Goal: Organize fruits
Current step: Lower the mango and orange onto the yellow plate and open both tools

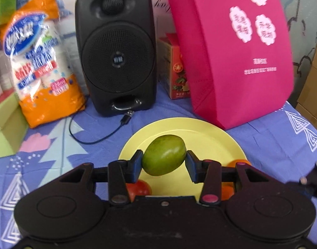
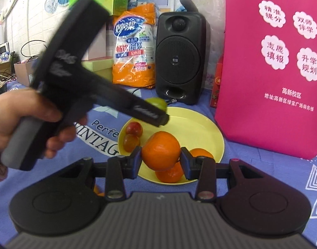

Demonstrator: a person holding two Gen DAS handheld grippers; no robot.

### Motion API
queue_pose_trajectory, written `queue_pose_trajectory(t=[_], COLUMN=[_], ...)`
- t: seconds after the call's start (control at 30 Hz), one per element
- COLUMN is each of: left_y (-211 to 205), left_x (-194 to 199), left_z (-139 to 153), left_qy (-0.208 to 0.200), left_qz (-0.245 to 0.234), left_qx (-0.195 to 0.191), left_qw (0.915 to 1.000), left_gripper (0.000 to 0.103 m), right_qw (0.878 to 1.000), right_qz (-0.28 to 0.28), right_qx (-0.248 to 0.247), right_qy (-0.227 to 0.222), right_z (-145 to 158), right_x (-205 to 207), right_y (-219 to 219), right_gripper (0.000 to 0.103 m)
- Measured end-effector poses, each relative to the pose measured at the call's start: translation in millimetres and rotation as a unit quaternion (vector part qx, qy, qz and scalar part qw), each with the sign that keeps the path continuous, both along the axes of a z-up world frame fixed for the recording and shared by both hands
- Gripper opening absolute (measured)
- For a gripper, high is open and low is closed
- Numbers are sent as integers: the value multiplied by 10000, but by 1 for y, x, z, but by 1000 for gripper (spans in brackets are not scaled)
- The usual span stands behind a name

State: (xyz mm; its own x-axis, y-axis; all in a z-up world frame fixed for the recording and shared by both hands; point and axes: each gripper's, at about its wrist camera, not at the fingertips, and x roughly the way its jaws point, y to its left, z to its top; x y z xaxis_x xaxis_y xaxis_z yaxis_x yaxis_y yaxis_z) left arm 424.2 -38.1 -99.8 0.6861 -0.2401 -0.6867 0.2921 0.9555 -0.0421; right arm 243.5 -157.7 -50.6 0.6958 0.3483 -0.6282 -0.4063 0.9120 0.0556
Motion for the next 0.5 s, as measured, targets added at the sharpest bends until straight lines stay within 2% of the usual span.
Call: queue_pose_trajectory(t=[0.2,0.5], left_y=[-6,-8], left_x=[22,31], left_z=[-20,-31], left_qy=[205,273], left_qz=[47,116], left_qx=[116,225], left_qw=[9997,9993], left_gripper=[43,43], right_qw=[9999,9998], right_qz=[107,137], right_qx=[-33,-39], right_qy=[111,170], right_z=[-13,-23], right_x=[12,26], right_y=[9,19], right_gripper=[39,39])
